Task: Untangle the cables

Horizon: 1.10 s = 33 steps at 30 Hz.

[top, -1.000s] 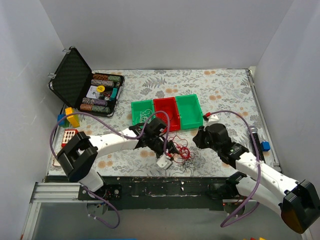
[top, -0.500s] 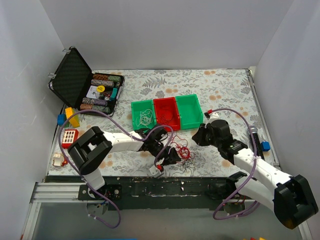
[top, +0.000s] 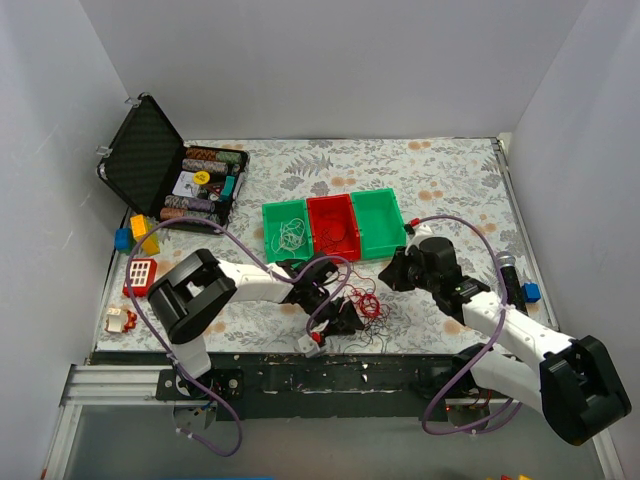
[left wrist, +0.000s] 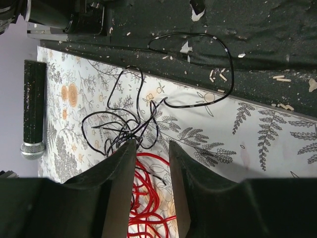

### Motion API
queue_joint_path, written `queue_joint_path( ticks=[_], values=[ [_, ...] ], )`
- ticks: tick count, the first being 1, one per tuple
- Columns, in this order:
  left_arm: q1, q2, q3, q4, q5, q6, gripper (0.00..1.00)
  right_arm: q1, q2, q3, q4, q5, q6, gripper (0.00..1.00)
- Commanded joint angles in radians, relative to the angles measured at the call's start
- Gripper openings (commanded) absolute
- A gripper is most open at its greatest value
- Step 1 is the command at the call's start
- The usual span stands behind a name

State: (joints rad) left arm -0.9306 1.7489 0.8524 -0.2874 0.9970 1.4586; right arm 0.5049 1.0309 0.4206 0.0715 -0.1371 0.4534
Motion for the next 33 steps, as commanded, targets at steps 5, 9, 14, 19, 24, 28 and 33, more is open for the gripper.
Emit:
queue_joint_path(
  ticks=[5,9,14,19,24,28,33],
  values=[
    [-0.007,0.004,0.007,0.097,0.078,0.295,0.29,-0.002,0.012,-0.002,0.063,-0.036,0.004,0.11],
    [-0.007,0.027,0.017,0.103,0.089,0.341,0.26,-0.002,0.021,0.0,0.071,-0.047,0.002,0.09],
    [-0.007,0.072,0.048,0.103,0.091,0.393,0.1,-0.002,0.041,0.003,0.077,-0.07,0.002,0.07],
    [-0.007,0.051,0.05,0.122,0.112,0.367,0.0,-0.002,0.064,-0.006,0.103,-0.11,-0.005,0.05],
    [0.009,-0.069,0.002,0.281,0.101,0.13,0.0,-0.002,0.109,-0.013,0.186,-0.212,-0.018,0.03],
    [0.021,-0.193,-0.003,0.295,0.084,-0.045,0.0,0.0,0.164,0.0,0.226,-0.269,-0.021,0.02],
    [0.024,-0.34,0.011,0.199,0.055,-0.214,0.0,0.0,0.244,0.02,0.252,-0.315,-0.016,0.01]
  ],
)
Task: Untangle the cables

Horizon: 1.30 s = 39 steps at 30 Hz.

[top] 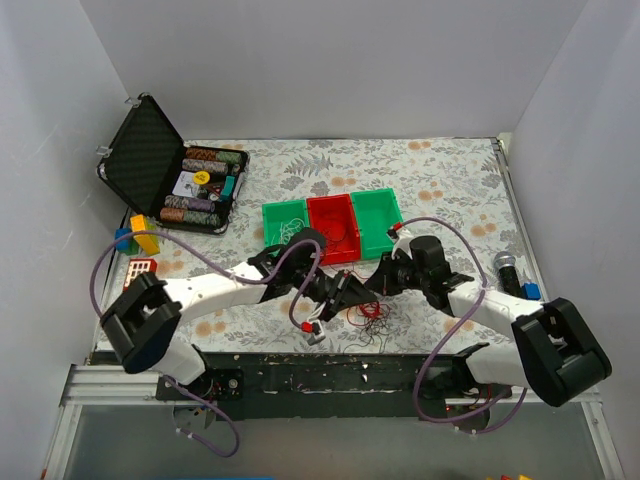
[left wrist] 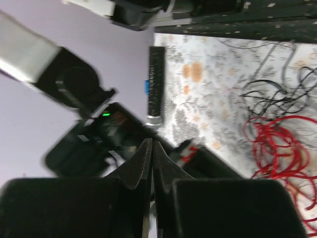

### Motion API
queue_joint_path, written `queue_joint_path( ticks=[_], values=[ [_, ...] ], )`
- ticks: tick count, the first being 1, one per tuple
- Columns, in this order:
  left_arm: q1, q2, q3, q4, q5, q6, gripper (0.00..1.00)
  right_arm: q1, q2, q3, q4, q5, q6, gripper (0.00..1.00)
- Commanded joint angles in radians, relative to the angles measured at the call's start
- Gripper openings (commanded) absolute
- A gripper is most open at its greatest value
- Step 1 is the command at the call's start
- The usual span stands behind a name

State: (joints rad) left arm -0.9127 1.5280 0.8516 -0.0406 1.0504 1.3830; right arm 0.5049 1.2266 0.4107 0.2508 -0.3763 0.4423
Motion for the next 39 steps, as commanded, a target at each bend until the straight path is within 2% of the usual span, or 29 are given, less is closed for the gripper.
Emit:
queue_joint_path(
  ticks=[1,6,14,17,18,22,28,32,36,39],
  values=[
    [0.006,-0.143,0.009,-0.064,-0.009,-0.159,0.0,0.001,0.068,0.036,0.074,-0.087,-0.005,0.01],
    [0.011,-0.177,-0.009,-0.243,-0.095,-0.064,0.02,0.001,0.116,0.053,0.068,-0.087,-0.004,0.01],
    [0.04,0.072,0.085,-0.473,-0.089,0.299,0.44,0.003,0.09,0.048,0.03,-0.03,-0.011,0.01],
    [0.04,0.139,0.127,-0.554,-0.099,0.451,0.52,0.001,0.096,0.048,0.033,-0.012,-0.017,0.01],
    [0.043,0.161,0.141,-0.593,-0.108,0.506,0.53,0.001,0.103,0.05,0.036,-0.007,-0.02,0.01],
    [0.044,0.199,0.161,-0.579,-0.116,0.521,0.54,0.003,0.137,0.057,0.053,0.008,-0.016,0.01],
    [0.043,0.207,0.098,-0.371,0.022,0.527,0.51,0.001,0.174,0.065,0.073,0.01,-0.007,0.01],
    [0.028,0.21,0.095,-0.334,0.082,0.528,0.5,0.001,0.191,0.071,0.067,0.027,-0.004,0.01],
    [0.005,0.224,0.093,-0.331,0.077,0.53,0.49,0.001,0.201,0.076,0.061,0.051,0.001,0.01],
    [-0.006,0.247,0.099,-0.331,0.057,0.53,0.44,0.001,0.211,0.082,0.058,0.059,0.001,0.01]
  ],
)
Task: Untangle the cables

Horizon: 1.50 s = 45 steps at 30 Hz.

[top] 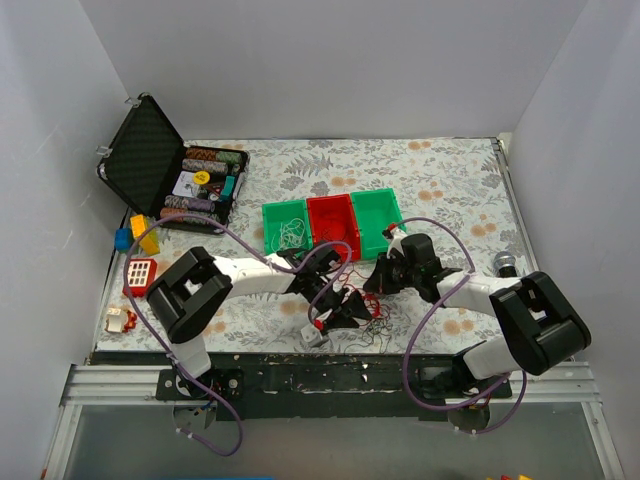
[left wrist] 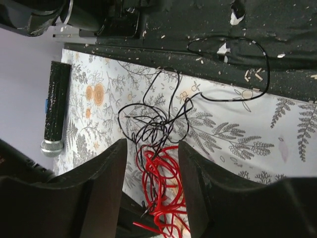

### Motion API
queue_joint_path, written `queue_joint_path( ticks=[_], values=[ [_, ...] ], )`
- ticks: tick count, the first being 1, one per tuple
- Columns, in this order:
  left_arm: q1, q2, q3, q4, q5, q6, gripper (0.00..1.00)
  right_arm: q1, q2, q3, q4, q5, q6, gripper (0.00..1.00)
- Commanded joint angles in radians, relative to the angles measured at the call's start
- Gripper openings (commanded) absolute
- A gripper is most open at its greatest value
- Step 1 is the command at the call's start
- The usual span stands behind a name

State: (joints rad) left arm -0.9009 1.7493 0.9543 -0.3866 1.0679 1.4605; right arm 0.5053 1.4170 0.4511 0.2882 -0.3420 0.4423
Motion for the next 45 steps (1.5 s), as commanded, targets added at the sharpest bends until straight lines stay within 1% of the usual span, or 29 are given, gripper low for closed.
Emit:
queue_joint_path(
  ticks=[1,4,10,13,15,19,22,33,37,42,45],
  values=[
    [-0.021,0.03,-0.002,0.014,0.026,0.452,0.42,0.001,0.02,0.043,0.019,0.029,0.006,0.01],
    [-0.026,0.041,-0.002,0.008,0.009,0.454,0.38,0.001,0.023,0.046,0.006,0.041,0.004,0.01],
    [-0.039,0.044,-0.006,0.012,0.023,0.452,0.37,0.001,0.03,0.046,0.005,0.047,0.007,0.01],
    [-0.044,0.044,-0.011,0.043,0.04,0.452,0.34,0.002,0.031,0.047,0.002,0.049,0.006,0.01],
    [-0.044,0.046,-0.019,0.063,0.047,0.454,0.3,0.001,0.031,0.049,0.002,0.049,0.007,0.01],
    [-0.046,0.035,-0.04,0.104,0.086,0.454,0.17,0.002,0.034,0.051,-0.001,0.052,0.006,0.01],
    [-0.047,0.029,-0.054,0.12,0.104,0.452,0.1,0.001,0.04,0.054,-0.004,0.054,0.007,0.01],
    [-0.033,-0.037,-0.08,0.15,0.144,0.445,0.0,0.001,0.057,0.066,-0.017,0.06,0.004,0.01],
    [-0.015,-0.068,-0.081,0.149,0.15,0.44,0.0,0.001,0.074,0.069,-0.012,0.06,0.001,0.01],
    [0.037,-0.137,-0.083,0.15,0.152,0.429,0.0,0.001,0.109,0.061,-0.009,0.07,-0.005,0.01],
    [0.086,-0.213,-0.077,0.178,0.142,0.364,0.0,0.001,0.122,0.052,-0.011,0.086,-0.007,0.01]
  ],
)
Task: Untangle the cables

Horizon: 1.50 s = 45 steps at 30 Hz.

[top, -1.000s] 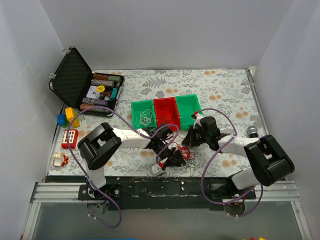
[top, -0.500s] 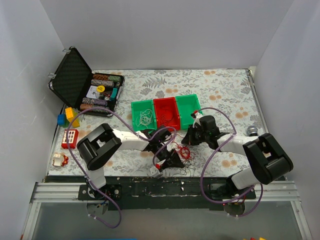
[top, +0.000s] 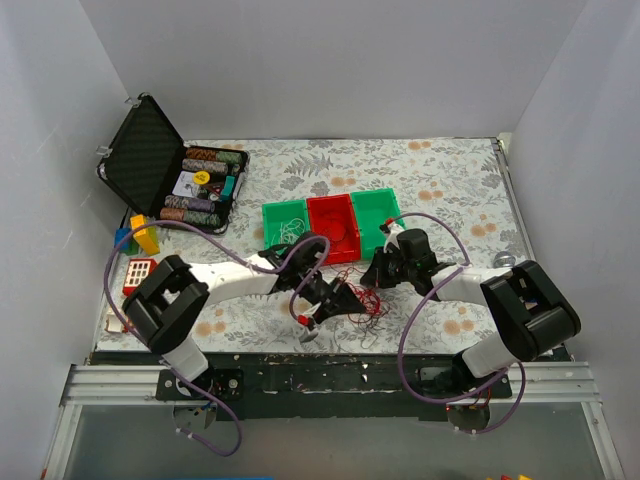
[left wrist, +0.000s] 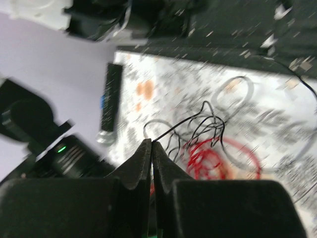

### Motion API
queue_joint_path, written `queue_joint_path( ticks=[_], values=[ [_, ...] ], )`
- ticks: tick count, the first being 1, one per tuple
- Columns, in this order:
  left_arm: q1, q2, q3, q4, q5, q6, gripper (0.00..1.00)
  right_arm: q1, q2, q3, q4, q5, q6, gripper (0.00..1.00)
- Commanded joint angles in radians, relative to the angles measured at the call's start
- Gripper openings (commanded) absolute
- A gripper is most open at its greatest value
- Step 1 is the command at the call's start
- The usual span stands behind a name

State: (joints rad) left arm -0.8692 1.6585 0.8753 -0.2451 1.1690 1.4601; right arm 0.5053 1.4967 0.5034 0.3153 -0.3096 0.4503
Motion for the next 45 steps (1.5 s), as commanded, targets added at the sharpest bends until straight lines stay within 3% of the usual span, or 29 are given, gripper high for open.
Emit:
queue_joint_path(
  ticks=[1,5,8,10,14,23,26,30,33,35,42,45],
  values=[
    [0.074,-0.158,0.004,0.059,0.035,0.32,0.0,0.001,0.046,-0.002,-0.039,0.058,-0.013,0.01],
    [0.134,-0.29,0.001,0.287,-0.037,0.018,0.0,0.002,0.051,-0.008,-0.053,0.081,-0.013,0.01],
    [0.141,-0.385,-0.002,0.575,-0.17,-0.304,0.0,0.002,0.043,-0.022,-0.062,0.098,-0.007,0.01],
    [0.144,-0.425,0.008,0.677,-0.259,-0.421,0.0,0.006,0.037,-0.029,-0.07,0.112,-0.005,0.01],
    [0.144,-0.483,0.062,0.783,-0.454,-0.538,0.0,0.009,-0.001,-0.055,-0.081,0.136,0.002,0.01],
    [0.144,-0.456,0.385,0.908,-0.906,-0.924,0.0,0.012,-0.189,-0.098,-0.185,0.184,0.002,0.01],
    [0.142,-0.451,0.432,0.882,-1.038,-1.003,0.0,0.012,-0.3,-0.053,-0.269,0.187,-0.019,0.01],
    [0.142,-0.525,0.328,0.879,-1.039,-1.003,0.0,0.01,-0.403,0.038,-0.283,0.187,-0.038,0.01],
    [0.142,-0.583,0.262,0.83,-1.013,-1.03,0.0,0.009,-0.369,0.145,-0.298,0.147,-0.045,0.23],
    [0.141,-0.612,0.243,0.787,-1.005,-1.049,0.0,0.009,-0.328,0.182,-0.256,0.112,-0.044,0.32],
    [0.142,-0.664,0.197,0.739,-1.025,-1.041,0.0,0.013,-0.129,0.265,-0.153,0.032,-0.042,0.35],
    [0.141,-0.686,0.179,0.731,-1.026,-1.032,0.0,0.019,-0.115,0.253,-0.137,0.044,-0.044,0.4]
  ],
)
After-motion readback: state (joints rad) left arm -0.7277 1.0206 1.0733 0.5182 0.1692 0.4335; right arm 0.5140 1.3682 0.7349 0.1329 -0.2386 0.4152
